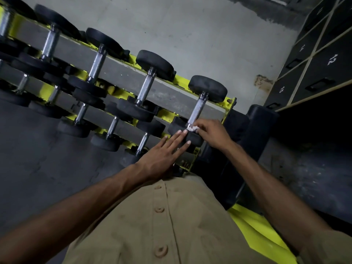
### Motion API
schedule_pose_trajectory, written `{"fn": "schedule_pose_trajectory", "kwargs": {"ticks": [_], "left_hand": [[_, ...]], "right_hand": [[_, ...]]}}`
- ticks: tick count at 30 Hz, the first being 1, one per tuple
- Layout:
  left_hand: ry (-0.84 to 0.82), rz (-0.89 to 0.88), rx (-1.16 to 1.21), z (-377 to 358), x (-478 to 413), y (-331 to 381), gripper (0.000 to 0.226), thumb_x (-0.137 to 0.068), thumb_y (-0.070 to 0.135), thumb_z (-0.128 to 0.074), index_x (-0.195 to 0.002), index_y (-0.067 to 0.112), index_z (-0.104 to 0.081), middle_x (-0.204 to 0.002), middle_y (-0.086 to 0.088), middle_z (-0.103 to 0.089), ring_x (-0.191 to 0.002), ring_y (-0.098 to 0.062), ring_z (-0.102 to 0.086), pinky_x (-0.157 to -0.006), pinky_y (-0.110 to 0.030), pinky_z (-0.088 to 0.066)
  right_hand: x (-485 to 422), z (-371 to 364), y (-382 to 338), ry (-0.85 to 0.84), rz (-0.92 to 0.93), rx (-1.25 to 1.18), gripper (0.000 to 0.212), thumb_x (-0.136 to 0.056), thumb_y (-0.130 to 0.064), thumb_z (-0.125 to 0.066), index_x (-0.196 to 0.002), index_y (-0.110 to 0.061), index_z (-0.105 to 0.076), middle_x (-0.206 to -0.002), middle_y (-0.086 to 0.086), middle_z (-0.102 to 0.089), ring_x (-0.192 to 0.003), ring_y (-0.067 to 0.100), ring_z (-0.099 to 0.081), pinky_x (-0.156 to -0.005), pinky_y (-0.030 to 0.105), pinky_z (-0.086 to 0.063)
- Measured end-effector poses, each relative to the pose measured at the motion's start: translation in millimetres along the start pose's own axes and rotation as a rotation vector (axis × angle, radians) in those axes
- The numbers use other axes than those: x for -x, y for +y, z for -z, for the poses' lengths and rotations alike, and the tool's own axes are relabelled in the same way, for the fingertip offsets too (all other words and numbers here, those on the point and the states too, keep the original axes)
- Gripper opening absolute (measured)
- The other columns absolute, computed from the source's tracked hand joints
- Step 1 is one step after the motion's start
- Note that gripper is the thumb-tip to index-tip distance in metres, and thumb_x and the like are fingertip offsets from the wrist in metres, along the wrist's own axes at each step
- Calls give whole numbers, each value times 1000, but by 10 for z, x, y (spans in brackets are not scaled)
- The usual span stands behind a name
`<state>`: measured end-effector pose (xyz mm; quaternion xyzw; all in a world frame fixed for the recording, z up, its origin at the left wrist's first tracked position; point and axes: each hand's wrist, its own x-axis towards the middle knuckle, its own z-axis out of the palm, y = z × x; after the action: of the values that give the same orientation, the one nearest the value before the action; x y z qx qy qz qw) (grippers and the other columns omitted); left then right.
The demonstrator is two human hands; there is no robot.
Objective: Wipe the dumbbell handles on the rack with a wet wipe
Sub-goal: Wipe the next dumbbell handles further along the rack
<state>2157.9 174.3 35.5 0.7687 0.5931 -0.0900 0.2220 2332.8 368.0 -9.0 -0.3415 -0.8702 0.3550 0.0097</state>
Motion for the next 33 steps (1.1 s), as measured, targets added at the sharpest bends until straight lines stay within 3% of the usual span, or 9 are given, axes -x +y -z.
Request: {"fn": "schedule_pose_trajectory", "kwargs": {"ticks": [5,9,11,13,17,20,26,30,33], "left_hand": [[-44,15,-8,43,-5,14,100,-100,9,-54,-164,19,22,-163,-14,43,-152,-28,38,-131,-48,0],[-53,28,-22,87,9,43,98,-100,5,-52,-164,18,22,-163,-15,42,-152,-29,38,-129,-45,6],[-26,20,-23,74,11,37,99,-98,-1,-51,-165,17,19,-165,-15,40,-152,-29,36,-127,-45,6],[2,14,-25,42,6,28,99,-95,-5,-51,-166,17,15,-166,-16,36,-154,-30,33,-127,-46,5],[-18,14,-10,18,-5,41,96,-95,-3,-46,-166,15,16,-166,-17,37,-155,-32,32,-131,-49,-1],[-27,15,7,26,-3,46,91,-98,4,-42,-164,15,19,-164,-17,40,-154,-32,33,-131,-50,-3],[14,4,-30,-17,-5,24,95,-100,7,-53,-166,13,15,-167,-19,35,-156,-33,29,-131,-49,-4],[24,0,-34,-1,-2,5,97,-97,2,-52,-166,14,14,-167,-19,33,-156,-34,28,-131,-51,-6],[-34,7,-17,35,-3,31,93,-100,7,-49,-165,15,17,-165,-18,37,-154,-33,32,-131,-50,-2]], "right_hand": [[20,-322,126,154,-440,-241,24,-81,-42,-66,-86,-19,-74,-80,-3,-75,-77,14,-71,-68,38,-58],[-274,-341,-31,244,-690,-685,12,-84,-16,-69,-74,-18,-76,-75,1,-76,-71,19,-71,-63,32,-56],[-465,-216,-72,370,-767,-1001,22,-87,3,-60,-79,-15,-70,-74,7,-71,-63,21,-63,-51,24,-51],[-630,-90,-50,525,-795,-1152,21,-92,2,-55,-80,-14,-60,-70,5,-61,-57,16,-53,-47,22,-42],[-523,-159,-73,607,-714,-826,18,-89,-22,-63,-74,-17,-72,-71,-2,-70,-63,16,-62,-62,35,-54],[-108,-354,-330,534,-617,-565,12,-89,-15,-68,-89,-17,-80,-86,-5,-77,-77,9,-70,-76,32,-59],[-118,-365,-346,592,-251,-8,10,-93,-16,-62,-101,-18,-68,-103,0,-63,-91,23,-63,-70,39,-56],[-310,-204,-196,537,-40,104,21,-98,-19,-62,-117,-15,-70,-124,-1,-62,-113,19,-59,-87,31,-53],[-365,-100,-85,353,48,194,27,-104,-29,-47,-121,-19,-66,-126,-2,-64,-104,21,-64,-84,36,-58]]}}
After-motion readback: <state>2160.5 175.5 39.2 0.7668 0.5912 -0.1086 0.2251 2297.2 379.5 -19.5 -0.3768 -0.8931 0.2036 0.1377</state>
